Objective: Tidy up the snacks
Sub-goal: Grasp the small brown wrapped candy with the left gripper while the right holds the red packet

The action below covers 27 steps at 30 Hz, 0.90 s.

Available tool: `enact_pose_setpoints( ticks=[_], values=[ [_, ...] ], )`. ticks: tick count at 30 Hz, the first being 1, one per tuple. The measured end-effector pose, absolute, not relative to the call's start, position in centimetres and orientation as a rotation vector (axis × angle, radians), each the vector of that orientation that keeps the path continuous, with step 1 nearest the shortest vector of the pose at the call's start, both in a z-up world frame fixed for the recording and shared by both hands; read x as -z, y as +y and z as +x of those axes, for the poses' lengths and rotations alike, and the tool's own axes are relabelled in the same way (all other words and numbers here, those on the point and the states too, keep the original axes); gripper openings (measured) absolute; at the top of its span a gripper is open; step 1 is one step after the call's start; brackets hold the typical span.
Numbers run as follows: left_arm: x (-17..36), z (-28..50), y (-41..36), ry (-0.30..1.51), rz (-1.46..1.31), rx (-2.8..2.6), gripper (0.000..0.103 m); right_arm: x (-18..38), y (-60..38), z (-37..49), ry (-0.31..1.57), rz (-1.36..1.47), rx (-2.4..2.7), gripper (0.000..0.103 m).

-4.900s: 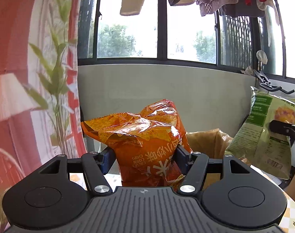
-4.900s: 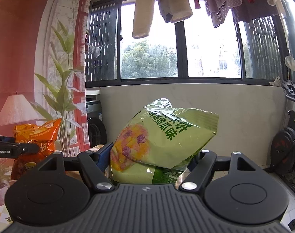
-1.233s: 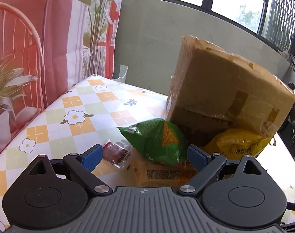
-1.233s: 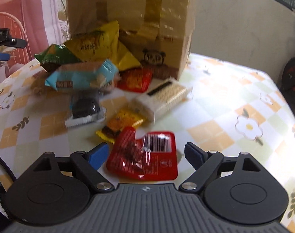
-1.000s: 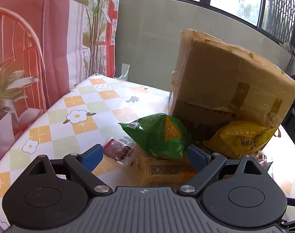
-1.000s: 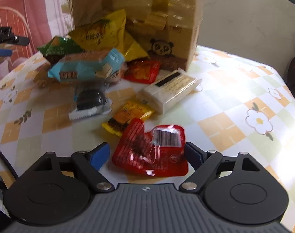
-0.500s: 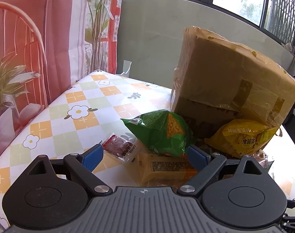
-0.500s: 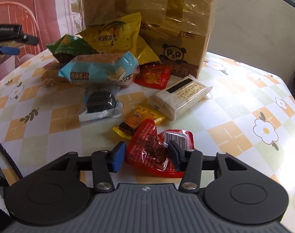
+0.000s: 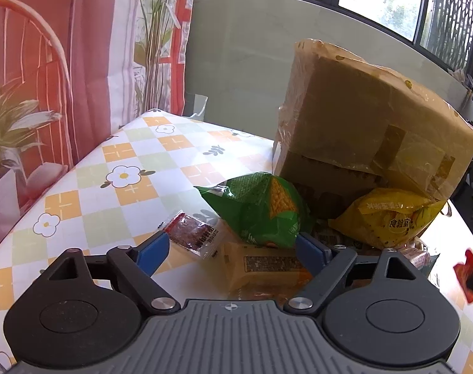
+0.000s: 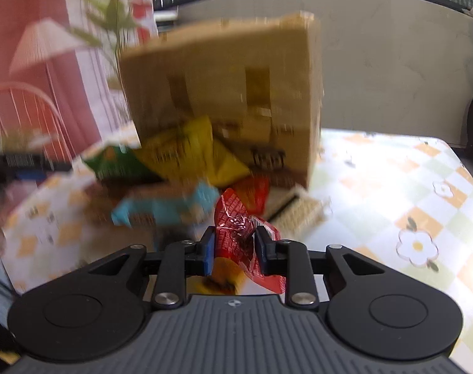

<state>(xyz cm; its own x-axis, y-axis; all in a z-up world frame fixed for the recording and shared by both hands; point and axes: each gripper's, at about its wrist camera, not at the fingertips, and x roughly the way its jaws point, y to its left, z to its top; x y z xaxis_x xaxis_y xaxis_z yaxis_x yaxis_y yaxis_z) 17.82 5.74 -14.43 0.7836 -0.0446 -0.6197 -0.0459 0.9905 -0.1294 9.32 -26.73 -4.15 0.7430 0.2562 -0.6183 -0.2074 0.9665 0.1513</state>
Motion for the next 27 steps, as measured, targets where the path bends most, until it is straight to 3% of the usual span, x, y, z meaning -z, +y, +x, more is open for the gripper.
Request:
enact_pose_setpoints(
  ticks=[6,12,18,27],
  values=[
    [15.5,17.8,6.7,0.696,-0.124,-0.007,0.083,4.4,-25.1,11.0,0.680,0.047,-0.281,0.028],
    [17.0,18.8,8.4,0.750,-0.176,-0.007,0.065,5.6,-24.6,11.6,0.703,0.046,-0.279,0.028],
    [18.4,19.2,6.6,0.789,-0.154,0.097,0.064,6.2,-25.4,11.1,0.716,0.067,-0.252,0.028],
    [19.4,19.0,3.2,0.802,-0.115,0.267,0.053,6.5,-25.4,11.0,0.716,0.067,-0.269,0.028]
  ],
)
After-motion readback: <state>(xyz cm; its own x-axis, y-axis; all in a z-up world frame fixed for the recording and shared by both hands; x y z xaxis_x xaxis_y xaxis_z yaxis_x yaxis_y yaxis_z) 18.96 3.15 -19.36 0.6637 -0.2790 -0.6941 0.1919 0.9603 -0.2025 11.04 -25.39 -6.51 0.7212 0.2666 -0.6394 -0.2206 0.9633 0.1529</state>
